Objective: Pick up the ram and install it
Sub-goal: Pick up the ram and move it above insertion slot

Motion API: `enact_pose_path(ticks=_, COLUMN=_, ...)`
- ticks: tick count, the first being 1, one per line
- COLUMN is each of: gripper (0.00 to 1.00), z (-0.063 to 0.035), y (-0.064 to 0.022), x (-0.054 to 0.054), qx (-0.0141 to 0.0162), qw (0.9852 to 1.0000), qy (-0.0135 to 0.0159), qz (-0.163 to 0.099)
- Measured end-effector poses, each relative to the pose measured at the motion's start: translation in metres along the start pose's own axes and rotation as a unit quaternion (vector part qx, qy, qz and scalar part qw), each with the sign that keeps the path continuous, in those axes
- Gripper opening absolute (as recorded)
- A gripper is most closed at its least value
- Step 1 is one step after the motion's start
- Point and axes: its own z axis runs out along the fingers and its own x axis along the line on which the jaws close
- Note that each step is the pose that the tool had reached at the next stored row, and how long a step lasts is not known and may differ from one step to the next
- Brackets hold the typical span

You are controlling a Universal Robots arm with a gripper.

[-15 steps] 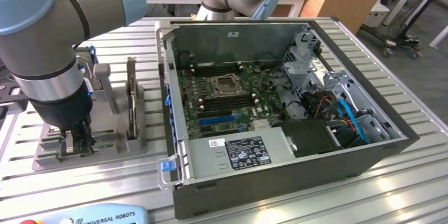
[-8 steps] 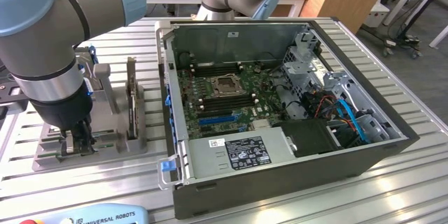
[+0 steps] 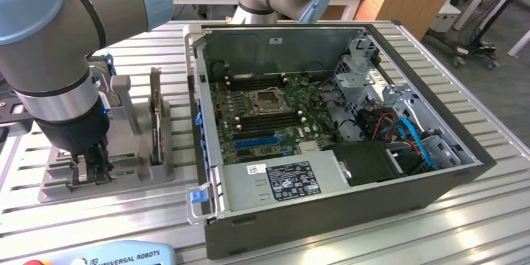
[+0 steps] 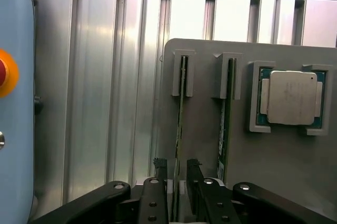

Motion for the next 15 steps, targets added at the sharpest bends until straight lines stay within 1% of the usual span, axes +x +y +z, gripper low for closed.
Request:
enact_pose_path(ticks=1, gripper=0.29, z=0.0000, y=0.0000, x=0.0002, qx=0.0001, qw=1.0000, qy=-0.0016, qz=0.000)
enact_pose_path(ticks=3, gripper=0.29, z=0.0000, y=0.0001, x=0.0007, qx=0.0002, qw=1.0000, qy=-0.0034, qz=0.000)
enact_pose_path(ticks=15, gripper=0.29, z=0.0000, y=0.0001, x=0.0016, qx=0.0002, qw=1.0000, qy=-0.0037, qz=0.000)
